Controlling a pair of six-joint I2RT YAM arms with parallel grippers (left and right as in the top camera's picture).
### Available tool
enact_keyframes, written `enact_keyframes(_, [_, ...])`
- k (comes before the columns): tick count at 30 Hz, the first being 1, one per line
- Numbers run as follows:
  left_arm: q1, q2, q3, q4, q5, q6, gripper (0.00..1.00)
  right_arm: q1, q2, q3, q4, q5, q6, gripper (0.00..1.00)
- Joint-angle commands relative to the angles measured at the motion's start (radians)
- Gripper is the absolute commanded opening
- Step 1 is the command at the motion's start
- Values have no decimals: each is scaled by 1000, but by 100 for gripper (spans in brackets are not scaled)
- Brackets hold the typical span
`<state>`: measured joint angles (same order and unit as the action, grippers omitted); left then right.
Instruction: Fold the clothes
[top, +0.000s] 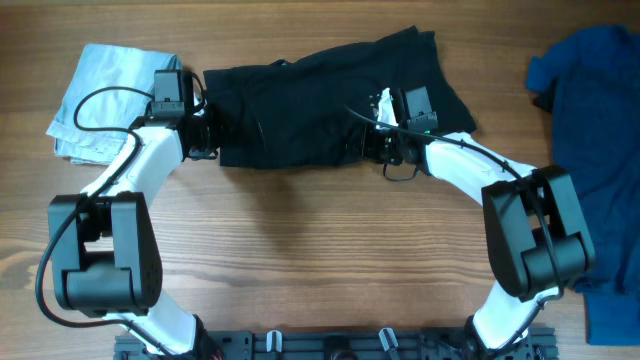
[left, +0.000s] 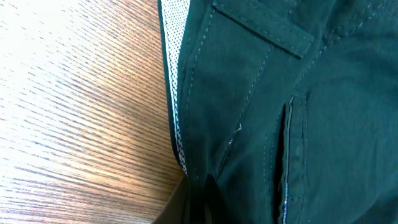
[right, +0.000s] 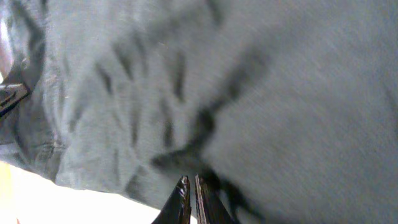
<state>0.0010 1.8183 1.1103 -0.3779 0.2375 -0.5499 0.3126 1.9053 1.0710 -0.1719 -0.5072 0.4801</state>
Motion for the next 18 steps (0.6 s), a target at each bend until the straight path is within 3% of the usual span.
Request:
enact_keyframes(1, [-5, -24, 17, 3, 8, 80, 4, -22, -81, 74, -5, -22, -172, 4])
enact_keyframes(5, [-5, -24, 17, 3, 8, 99, 5, -50, -115, 108, -5, 114, -178, 4])
enact_keyframes(12, [-5, -24, 23, 6, 8, 131, 4, -61, -83, 109, -1, 436, -374, 4])
enact_keyframes(18, [-6, -24, 91, -100, 8, 208, 4, -72, -26, 109, 37, 705, -428, 4])
